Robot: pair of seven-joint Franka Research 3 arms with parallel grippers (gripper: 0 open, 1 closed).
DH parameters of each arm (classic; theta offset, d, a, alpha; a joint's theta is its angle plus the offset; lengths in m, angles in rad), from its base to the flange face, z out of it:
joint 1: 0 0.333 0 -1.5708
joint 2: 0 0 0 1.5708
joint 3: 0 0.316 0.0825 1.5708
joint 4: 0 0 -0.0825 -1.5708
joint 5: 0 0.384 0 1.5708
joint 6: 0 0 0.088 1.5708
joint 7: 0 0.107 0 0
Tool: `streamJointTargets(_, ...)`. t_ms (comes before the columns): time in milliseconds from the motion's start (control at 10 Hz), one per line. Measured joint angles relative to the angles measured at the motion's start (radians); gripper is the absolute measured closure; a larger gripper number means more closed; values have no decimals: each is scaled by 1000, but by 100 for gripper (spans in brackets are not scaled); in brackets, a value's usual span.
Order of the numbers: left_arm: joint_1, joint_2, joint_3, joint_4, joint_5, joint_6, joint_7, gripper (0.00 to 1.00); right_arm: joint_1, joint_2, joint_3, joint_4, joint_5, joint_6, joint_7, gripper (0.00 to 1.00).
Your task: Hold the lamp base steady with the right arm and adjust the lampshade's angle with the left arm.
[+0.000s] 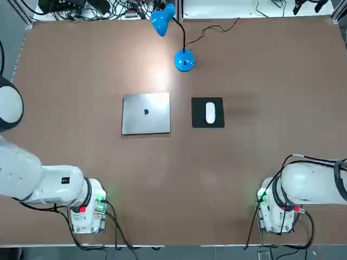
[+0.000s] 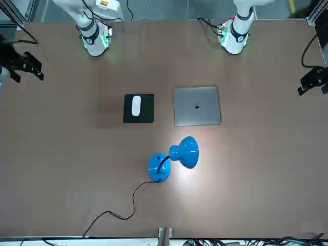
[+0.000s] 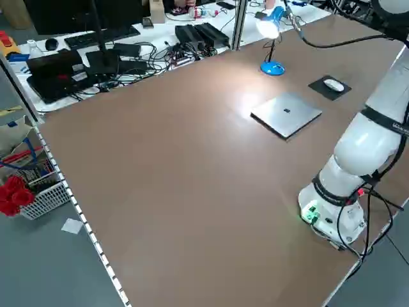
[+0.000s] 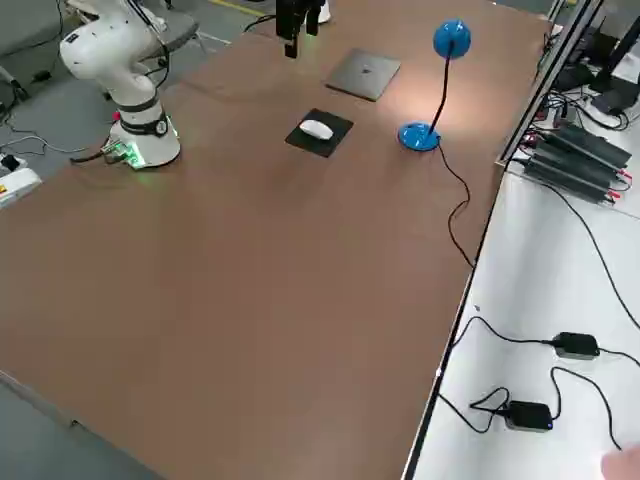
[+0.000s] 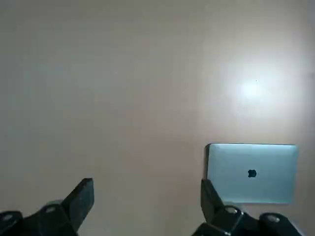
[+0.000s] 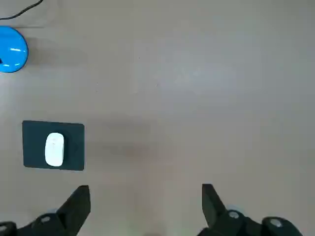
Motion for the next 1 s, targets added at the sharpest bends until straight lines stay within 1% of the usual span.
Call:
streamJointTargets(300,0,0,1,0,0,3,0,5,0,0,1,-1,0,3,0,0)
streamJointTargets(500,-1,-2,-1,2,0,7,-44,4,17,1,5,-12,20,54,0,0)
streamJointTargets(600,-4,-1,-4,1,0,7,-88,4,36,3,12,-32,55,102,-2,0)
streamJointTargets(700,-6,0,-8,1,0,7,-118,2,57,10,37,-77,91,195,-2,0)
streamJointTargets(800,-7,3,-10,0,0,7,-124,2,69,29,90,-138,118,337,-2,0)
streamJointTargets(900,-8,7,-11,0,0,7,-122,2,77,67,161,-193,131,485,1,0)
streamJointTargets(1000,-9,13,-15,0,0,10,-118,2,84,124,232,-223,136,620,10,0)
